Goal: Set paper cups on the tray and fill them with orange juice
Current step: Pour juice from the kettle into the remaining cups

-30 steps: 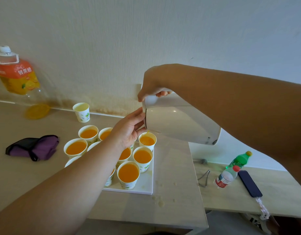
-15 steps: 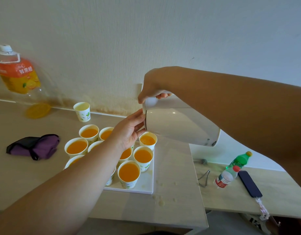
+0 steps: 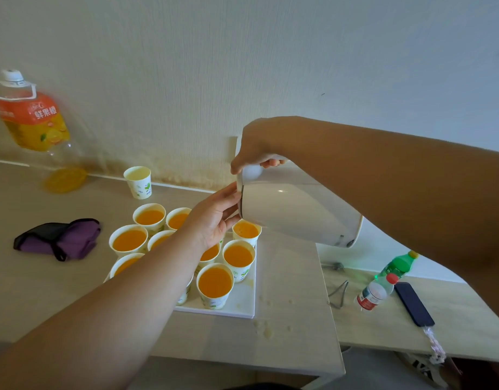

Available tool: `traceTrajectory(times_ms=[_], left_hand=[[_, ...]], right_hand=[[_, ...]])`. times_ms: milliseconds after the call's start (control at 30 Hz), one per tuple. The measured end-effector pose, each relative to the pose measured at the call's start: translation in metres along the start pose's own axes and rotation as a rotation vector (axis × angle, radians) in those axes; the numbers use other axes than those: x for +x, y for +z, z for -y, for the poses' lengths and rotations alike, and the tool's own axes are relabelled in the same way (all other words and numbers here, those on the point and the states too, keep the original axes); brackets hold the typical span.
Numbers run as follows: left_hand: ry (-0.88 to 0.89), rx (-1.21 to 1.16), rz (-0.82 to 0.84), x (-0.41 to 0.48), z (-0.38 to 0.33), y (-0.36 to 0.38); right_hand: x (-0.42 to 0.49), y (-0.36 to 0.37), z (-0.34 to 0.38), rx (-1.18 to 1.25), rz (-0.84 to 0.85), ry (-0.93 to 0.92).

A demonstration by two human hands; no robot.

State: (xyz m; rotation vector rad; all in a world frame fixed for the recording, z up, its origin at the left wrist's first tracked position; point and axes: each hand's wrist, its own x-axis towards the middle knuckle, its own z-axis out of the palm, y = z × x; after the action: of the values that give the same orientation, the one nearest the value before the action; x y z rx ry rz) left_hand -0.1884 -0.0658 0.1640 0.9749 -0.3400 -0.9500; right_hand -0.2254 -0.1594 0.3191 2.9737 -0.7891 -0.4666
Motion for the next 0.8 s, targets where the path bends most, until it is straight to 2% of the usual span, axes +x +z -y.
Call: traceTrajectory(times_ms=[300,567,700,800], left_hand=[[0.007,0.079,-0.039,0.000,-0.002,0.003],[0.026,0.220,-0.110,-0.003,-0.009,0.011],[0.119,0.276,-0.159,-0.007,-0.020,0.017],[0.299,0.560,-0.213,-0.015,-0.031,0.026]], right_hand=[[-0.007,0.010,-0.014,0.020,-0.051,-0.021],[-0.021,0.016,-0.037,0.229,-0.020,-0.010],[-0.030,0.014,-0.046,0.377,-0.058,0.002],[-0.038,0.010,-0.051,0.508,-0.106,-0.001]])
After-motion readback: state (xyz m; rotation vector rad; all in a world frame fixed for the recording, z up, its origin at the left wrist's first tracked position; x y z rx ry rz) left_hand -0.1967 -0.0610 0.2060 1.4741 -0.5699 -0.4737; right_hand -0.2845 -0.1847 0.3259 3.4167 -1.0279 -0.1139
